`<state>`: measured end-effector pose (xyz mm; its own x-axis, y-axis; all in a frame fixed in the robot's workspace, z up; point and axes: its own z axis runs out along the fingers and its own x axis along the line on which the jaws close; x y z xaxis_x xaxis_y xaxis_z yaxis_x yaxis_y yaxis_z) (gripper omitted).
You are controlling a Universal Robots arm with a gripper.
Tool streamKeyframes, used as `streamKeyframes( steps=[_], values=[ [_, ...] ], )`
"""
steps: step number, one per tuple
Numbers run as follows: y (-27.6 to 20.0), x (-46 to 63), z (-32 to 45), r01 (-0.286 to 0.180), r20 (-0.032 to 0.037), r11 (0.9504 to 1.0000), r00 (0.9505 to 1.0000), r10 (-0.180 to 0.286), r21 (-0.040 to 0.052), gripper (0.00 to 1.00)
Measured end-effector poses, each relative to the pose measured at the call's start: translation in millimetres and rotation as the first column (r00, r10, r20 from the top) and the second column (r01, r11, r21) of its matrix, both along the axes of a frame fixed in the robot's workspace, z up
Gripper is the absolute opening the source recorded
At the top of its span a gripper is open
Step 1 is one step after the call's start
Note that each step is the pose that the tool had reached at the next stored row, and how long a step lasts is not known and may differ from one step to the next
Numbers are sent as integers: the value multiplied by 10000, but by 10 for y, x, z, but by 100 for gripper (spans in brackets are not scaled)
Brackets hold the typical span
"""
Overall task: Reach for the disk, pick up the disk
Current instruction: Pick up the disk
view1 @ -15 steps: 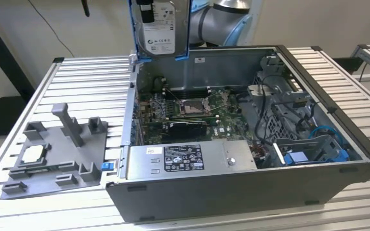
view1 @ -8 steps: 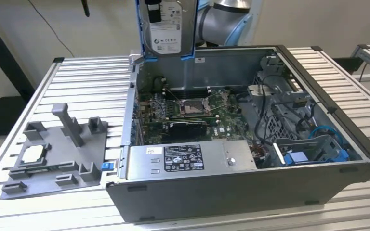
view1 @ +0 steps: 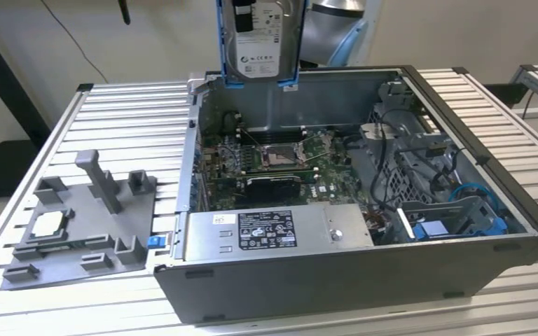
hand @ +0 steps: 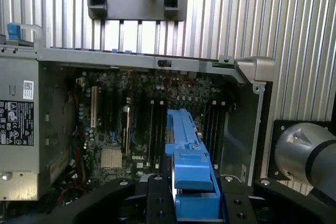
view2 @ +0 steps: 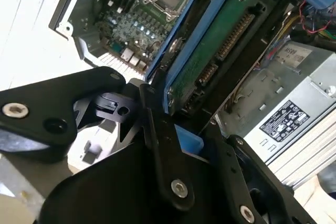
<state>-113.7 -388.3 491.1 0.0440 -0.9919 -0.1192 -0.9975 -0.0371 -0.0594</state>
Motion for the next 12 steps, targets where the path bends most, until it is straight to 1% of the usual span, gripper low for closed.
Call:
streamKeyframes(
  steps=[12],
  values=[
    [0, 305, 0, 0, -12, 10000, 10000, 0, 1, 0]
  ],
)
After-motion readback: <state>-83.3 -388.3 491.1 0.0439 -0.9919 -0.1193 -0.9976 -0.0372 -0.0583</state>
